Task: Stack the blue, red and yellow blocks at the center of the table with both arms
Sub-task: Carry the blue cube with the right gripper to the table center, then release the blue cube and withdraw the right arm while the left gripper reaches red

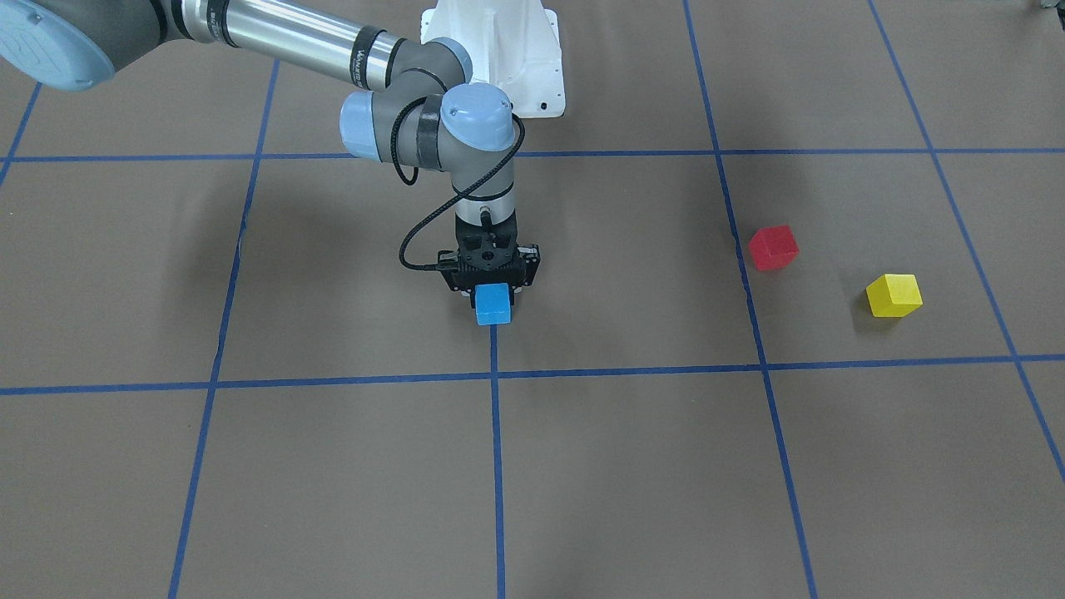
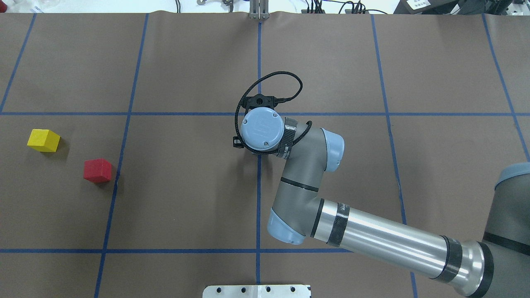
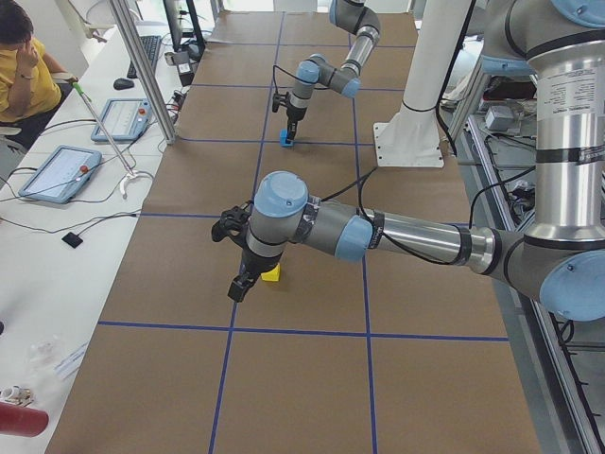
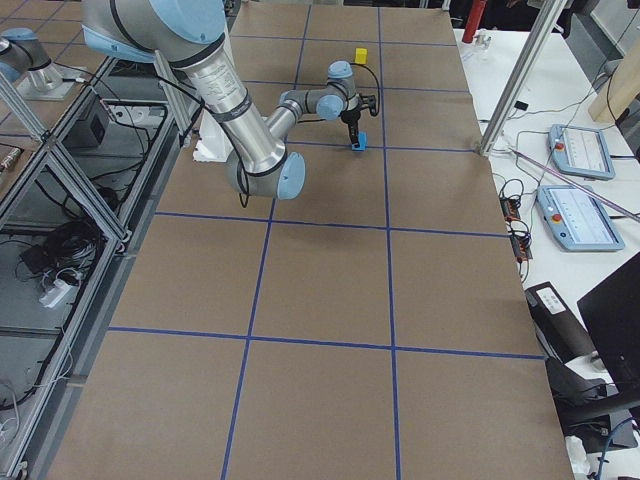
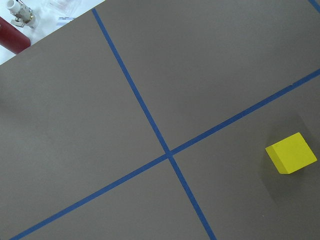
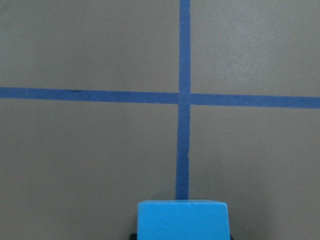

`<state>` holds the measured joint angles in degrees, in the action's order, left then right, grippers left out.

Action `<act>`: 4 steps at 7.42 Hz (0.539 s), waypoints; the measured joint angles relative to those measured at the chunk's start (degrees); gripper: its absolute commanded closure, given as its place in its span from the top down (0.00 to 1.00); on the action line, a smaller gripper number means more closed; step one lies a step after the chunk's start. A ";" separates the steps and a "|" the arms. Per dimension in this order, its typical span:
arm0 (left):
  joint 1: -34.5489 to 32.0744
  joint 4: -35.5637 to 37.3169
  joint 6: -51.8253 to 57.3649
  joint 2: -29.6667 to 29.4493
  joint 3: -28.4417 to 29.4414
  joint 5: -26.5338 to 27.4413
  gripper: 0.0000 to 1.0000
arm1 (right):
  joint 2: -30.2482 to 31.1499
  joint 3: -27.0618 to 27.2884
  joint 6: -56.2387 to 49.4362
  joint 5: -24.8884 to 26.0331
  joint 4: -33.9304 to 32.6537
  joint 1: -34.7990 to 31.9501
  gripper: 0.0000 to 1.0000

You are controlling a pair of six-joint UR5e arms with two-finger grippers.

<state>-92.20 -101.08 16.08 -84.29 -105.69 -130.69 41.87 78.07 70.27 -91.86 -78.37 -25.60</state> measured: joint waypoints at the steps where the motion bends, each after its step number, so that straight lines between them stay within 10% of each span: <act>1: 0.00 -0.02 0.00 0.00 -0.01 0.00 1.00 | 0.01 0.37 0.03 0.41 0.03 -0.03 1.00; 4: 0.00 -0.14 0.06 -0.13 -0.55 0.00 1.00 | -0.02 6.73 -0.87 -1.61 -4.55 -4.76 1.00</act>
<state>-92.20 -101.22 16.14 -84.42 -106.24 -130.69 41.85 84.80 69.40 -93.46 -82.92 -30.36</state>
